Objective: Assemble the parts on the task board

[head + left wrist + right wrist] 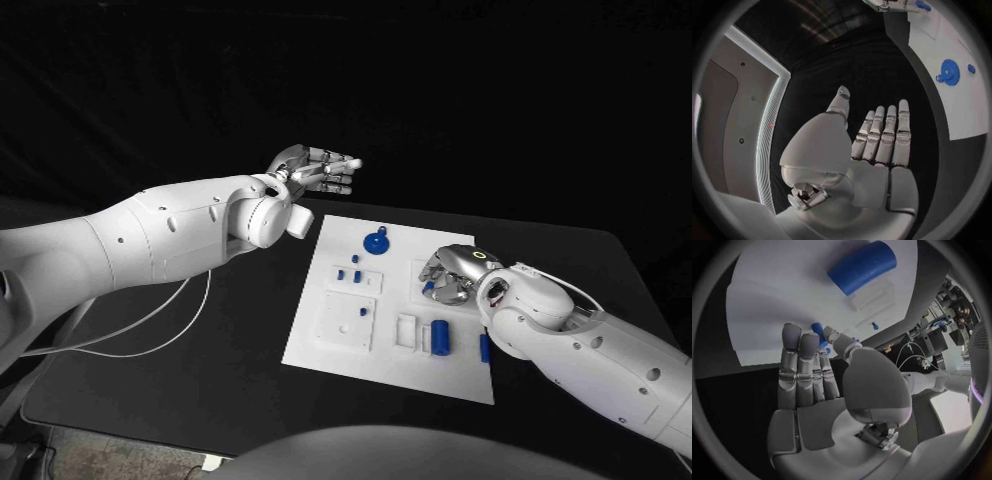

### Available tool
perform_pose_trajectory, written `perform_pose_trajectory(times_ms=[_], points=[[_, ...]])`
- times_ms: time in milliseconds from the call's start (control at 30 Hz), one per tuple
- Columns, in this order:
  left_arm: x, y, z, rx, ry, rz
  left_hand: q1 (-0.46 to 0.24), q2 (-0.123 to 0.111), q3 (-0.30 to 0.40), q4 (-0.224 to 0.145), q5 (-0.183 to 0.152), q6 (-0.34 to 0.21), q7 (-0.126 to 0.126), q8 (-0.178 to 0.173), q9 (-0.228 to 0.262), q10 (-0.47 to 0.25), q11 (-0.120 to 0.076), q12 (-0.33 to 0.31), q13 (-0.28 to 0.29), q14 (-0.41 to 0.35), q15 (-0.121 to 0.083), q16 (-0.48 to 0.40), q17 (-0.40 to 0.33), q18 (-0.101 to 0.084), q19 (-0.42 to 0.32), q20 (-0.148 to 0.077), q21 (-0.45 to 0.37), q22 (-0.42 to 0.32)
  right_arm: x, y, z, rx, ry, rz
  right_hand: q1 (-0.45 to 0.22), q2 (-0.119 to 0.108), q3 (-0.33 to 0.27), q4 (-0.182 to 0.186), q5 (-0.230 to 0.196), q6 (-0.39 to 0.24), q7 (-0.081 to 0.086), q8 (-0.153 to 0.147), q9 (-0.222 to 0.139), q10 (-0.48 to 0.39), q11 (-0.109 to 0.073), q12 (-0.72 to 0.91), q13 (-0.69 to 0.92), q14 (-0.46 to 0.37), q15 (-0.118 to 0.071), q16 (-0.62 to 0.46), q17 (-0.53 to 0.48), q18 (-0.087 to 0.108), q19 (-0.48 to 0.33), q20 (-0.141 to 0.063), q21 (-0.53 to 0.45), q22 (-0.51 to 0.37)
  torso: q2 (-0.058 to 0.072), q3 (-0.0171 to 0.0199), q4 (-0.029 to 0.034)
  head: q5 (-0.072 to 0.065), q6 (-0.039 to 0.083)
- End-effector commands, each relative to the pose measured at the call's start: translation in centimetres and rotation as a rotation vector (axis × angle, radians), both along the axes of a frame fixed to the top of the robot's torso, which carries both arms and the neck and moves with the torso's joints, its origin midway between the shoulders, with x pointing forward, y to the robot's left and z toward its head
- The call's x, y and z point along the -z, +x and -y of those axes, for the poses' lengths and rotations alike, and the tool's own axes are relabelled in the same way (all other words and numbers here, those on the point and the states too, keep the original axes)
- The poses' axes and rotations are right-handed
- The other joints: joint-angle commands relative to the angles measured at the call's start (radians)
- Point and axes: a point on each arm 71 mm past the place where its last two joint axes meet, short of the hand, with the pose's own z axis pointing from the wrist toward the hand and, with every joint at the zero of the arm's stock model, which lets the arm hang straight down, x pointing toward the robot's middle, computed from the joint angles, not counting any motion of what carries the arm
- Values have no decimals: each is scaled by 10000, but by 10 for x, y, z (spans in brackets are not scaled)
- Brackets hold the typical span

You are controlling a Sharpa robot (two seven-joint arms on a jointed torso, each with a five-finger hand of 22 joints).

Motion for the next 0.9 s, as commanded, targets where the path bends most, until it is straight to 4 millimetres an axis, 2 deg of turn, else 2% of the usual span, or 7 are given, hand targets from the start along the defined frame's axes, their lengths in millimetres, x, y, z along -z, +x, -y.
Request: perform_pose_trajectory(times_ms=[33, 267, 367, 600, 900], points=[[-1, 0, 2, 158, -103, -14, -74, 17, -54, -8, -31, 11, -12, -26, 3, -7, 17, 11, 5, 34, 7, -28, -13, 35, -37, 32, 14, -7, 1, -1, -1, -112, -348, 83, -66, 17, 329, -6, -89, 106, 15, -35, -4, 59, -3, -58, 9, 24, -76, 11, 22, -147, 346, -82, 55, 35, -1, 9, 2, 1, -18], [0, 0, 2, 175, -94, -59, -87, 27, -69, -8, -32, 1, -10, -26, 3, -15, 20, 10, 5, 3, 11, -28, -14, 34, -42, 34, 13, -8, 1, -1, 1, -41, -471, 196, -54, -20, 780, 0, -134, 284, 55, -36, -4, 60, 14, -58, 10, 19, -75, 6, 61, -127, 332, -84, 93, 105, 2, 2, -3, 0, -33], [0, 0, 2, 180, -92, -70, -87, 27, -69, -8, -32, 1, -10, -26, 3, -15, 20, 10, 5, 3, 11, -28, -14, 34, -42, 34, 13, -8, 0, -1, 1, -51, -444, 259, -44, 42, 911, 46, -161, 443, 62, -30, 2, 66, 14, -56, 11, 29, -96, 10, 74, -112, 337, -101, 101, 125, 1, 2, -2, -4, -41], [0, 0, 2, 186, -90, -85, -98, 39, -75, 1, -32, 1, -11, -25, 4, -20, 23, 10, 5, -16, 14, -29, -15, 33, -44, 35, 14, -7, -4, -2, -3, -106, -220, 647, 97, 449, 975, 137, -218, 1215, -103, 24, 68, 851, -255, 3, 43, 58, -265, 2, 105, -202, 365, -238, 304, 244, 2, 1, 5, 10, -65], [0, 0, 1, 179, -84, -96, -105, 48, -84, 5, -34, 2, -10, -25, 4, -17, 23, 11, 5, -15, 16, -29, -15, 35, -44, 34, 15, -7, -12, -3, -7, 43, -36, 1297, 133, 480, 1131, 119, -228, 1476, -177, -15, 77, 1262, -367, -23, 46, 127, -359, -14, 195, -379, 384, -380, 736, 475, -2, -2, 5, 43, -103]])
